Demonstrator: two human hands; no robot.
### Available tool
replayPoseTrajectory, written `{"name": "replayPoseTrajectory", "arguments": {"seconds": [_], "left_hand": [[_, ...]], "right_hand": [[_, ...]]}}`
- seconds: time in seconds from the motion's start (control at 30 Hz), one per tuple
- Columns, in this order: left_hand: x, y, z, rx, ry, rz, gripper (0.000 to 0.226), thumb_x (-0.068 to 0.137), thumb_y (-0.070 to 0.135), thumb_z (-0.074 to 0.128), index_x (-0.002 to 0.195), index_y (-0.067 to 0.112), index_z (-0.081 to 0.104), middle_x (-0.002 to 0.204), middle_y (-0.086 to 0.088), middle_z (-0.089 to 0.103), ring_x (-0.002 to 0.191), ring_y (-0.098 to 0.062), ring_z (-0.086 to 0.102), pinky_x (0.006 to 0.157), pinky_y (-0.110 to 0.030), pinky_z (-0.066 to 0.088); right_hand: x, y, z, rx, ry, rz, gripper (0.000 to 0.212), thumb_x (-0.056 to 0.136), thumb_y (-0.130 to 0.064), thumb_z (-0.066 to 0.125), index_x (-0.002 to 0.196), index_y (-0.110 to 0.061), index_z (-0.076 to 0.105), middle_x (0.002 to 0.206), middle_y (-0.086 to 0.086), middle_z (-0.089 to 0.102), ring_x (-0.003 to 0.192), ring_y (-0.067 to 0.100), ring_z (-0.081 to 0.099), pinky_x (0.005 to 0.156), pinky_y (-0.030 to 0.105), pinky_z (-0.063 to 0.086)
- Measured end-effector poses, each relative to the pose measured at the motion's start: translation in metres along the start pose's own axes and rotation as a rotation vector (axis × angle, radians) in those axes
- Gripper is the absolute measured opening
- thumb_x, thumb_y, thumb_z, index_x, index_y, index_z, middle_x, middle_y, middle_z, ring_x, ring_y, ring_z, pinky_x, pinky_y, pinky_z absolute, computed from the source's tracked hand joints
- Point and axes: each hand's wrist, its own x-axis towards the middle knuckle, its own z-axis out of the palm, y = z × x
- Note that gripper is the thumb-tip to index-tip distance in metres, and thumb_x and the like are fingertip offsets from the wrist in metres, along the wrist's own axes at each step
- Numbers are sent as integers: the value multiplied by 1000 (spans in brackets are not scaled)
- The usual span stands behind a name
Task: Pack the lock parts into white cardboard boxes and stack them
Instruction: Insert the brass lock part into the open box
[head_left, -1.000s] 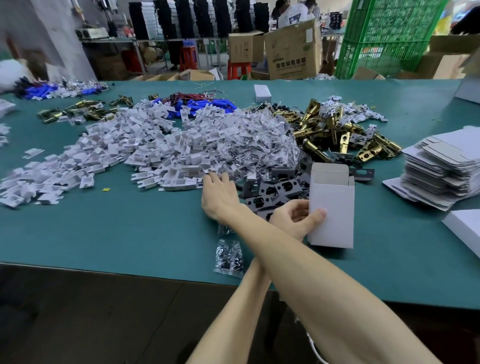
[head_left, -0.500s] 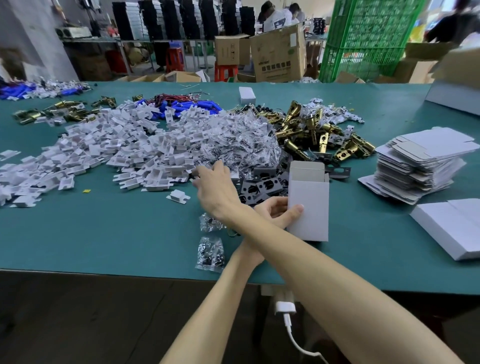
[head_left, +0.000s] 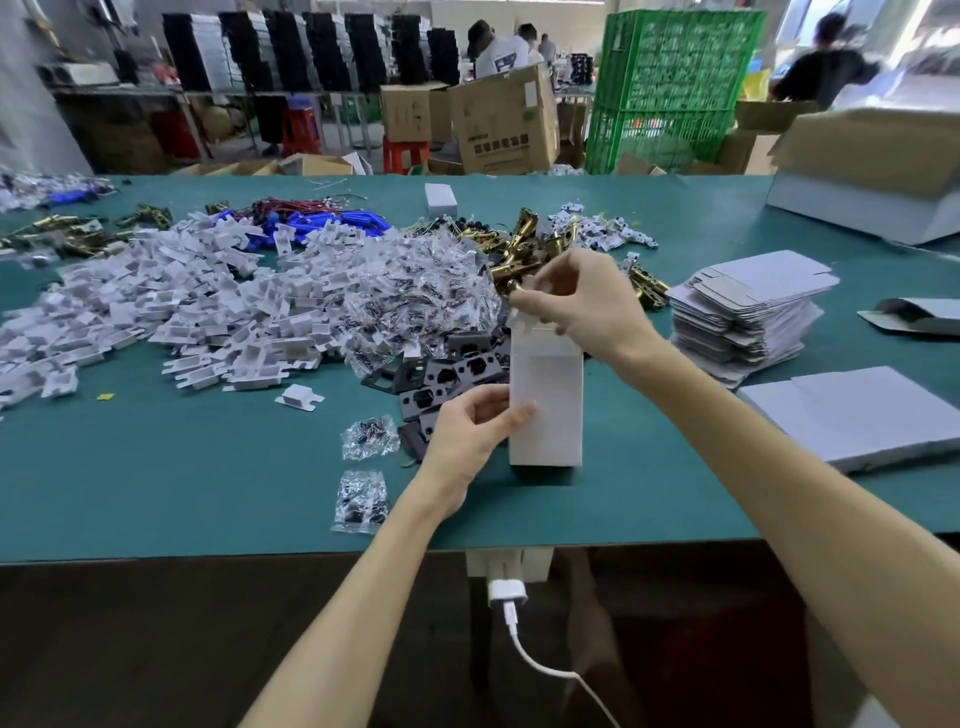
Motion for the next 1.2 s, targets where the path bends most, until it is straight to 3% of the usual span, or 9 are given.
{"name": "replayPoseTrajectory", "arguments": {"seconds": [0.1,0.27,0.43,0.67,0.83,0.9,1.03,1.2], "left_hand": [[1,-1,0,-13,0,1,53,79,29,82,123,3,70,116,-6,78,109,-18,73,91,-26,58],[0,-2,-2,-8,-6,11,57,77,31,82,125,3,69,118,-6,78,112,-20,73,95,-29,58],[0,-3,-2,-9,-2,19,57,77,32,83,124,3,70,118,-7,78,113,-22,72,97,-31,58],[0,-4,-2,-20,4,9,48,77,31,83,117,8,73,113,-4,79,105,-15,74,88,-23,57],[-1,-2,-2,-23,10,4,47,78,29,83,118,7,72,113,-4,79,105,-15,74,87,-22,58],[-1,-2,-2,-17,11,3,48,78,29,83,119,6,72,114,-4,79,106,-16,74,88,-23,58],[-1,-2,-1,6,20,1,39,84,23,82,118,6,72,112,-4,79,104,-14,75,86,-22,57],[-3,-1,0,60,-5,14,42,85,28,82,120,7,71,115,-5,78,110,-16,73,87,-23,55]], "right_hand": [[0,19,-17,-161,-10,5,26,83,-25,85,89,-7,66,80,6,69,67,17,61,66,37,55],[-2,31,-21,-357,-67,-68,14,85,-21,82,89,-10,74,85,2,71,84,19,66,78,34,55],[0,24,-17,-559,-114,-80,18,84,-28,83,89,-12,77,89,5,72,100,27,61,86,43,54],[-3,16,-15,-631,-128,-45,20,85,-18,77,104,-12,77,105,11,71,106,30,63,87,43,55],[-5,16,-10,-738,-68,-30,25,90,-26,76,105,-6,73,115,16,58,115,34,52,93,46,51],[-8,14,-6,-748,-32,-91,24,93,-24,72,109,-6,72,117,16,58,119,34,48,97,44,48],[-12,5,3,-724,-2,-282,20,98,-22,64,110,-6,70,114,12,62,113,29,50,89,34,43],[-21,-11,28,-655,-159,-440,22,98,-27,66,110,-10,72,112,7,67,109,23,54,92,31,44]]}}
